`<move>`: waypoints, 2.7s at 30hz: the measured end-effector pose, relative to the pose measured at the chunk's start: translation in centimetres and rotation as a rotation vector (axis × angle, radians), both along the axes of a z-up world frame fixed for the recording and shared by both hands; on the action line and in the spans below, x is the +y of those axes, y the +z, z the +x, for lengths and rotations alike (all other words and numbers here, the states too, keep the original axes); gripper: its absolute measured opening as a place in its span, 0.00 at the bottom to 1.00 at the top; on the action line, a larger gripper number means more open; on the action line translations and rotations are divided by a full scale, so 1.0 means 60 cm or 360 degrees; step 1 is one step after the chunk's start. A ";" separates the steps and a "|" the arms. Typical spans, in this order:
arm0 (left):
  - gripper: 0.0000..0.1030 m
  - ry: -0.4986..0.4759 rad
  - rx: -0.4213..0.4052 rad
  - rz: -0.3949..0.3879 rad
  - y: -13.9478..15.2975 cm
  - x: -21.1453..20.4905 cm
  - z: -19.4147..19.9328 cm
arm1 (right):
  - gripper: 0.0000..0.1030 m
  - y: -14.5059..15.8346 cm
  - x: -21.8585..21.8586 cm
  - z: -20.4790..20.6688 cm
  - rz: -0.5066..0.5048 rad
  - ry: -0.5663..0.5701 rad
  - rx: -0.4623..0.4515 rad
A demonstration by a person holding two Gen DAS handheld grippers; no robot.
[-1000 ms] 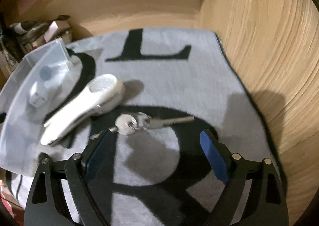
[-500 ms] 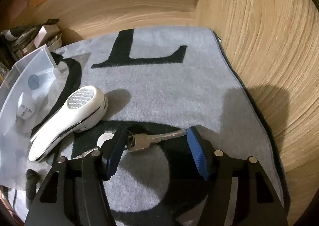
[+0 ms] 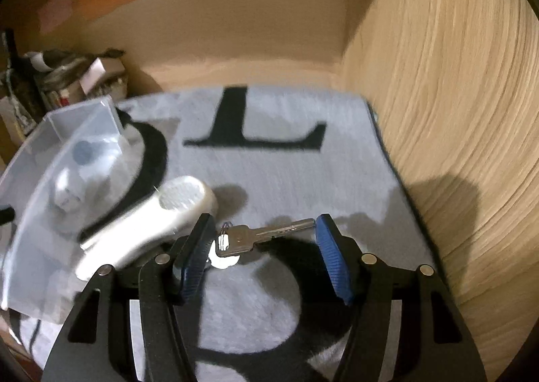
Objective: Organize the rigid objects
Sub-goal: 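Lift the keys and carry them over the clear box, then open the right tool to drop the keys into the box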
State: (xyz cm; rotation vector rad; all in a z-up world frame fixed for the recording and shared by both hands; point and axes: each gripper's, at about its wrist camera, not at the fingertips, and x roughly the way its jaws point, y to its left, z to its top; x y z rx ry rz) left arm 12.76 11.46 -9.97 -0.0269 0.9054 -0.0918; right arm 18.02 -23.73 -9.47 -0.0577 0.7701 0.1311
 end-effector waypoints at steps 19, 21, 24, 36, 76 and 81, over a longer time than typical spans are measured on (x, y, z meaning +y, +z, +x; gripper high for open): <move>0.11 0.0001 -0.0001 -0.0001 0.000 0.002 0.002 | 0.57 0.176 0.148 -0.030 0.0081 0.0409 -0.0469; 0.11 0.0001 -0.0001 -0.0001 0.000 0.002 0.001 | 0.57 0.182 0.176 -0.032 0.0097 0.0485 -0.0486; 0.11 0.0002 -0.0002 -0.0002 0.000 0.002 0.001 | 0.57 0.183 0.219 -0.032 0.0116 0.0598 -0.0480; 0.11 -0.0002 -0.0006 -0.0010 0.000 0.002 0.004 | 0.57 0.115 0.357 -0.009 0.0007 0.0938 -0.0196; 0.10 -0.0019 -0.0012 -0.0015 -0.002 0.002 0.003 | 0.84 0.142 0.308 -0.007 0.0004 0.0832 -0.0120; 0.11 -0.0020 -0.0013 -0.0012 -0.002 0.001 0.004 | 0.85 0.159 0.237 -0.022 0.0015 0.0630 -0.0206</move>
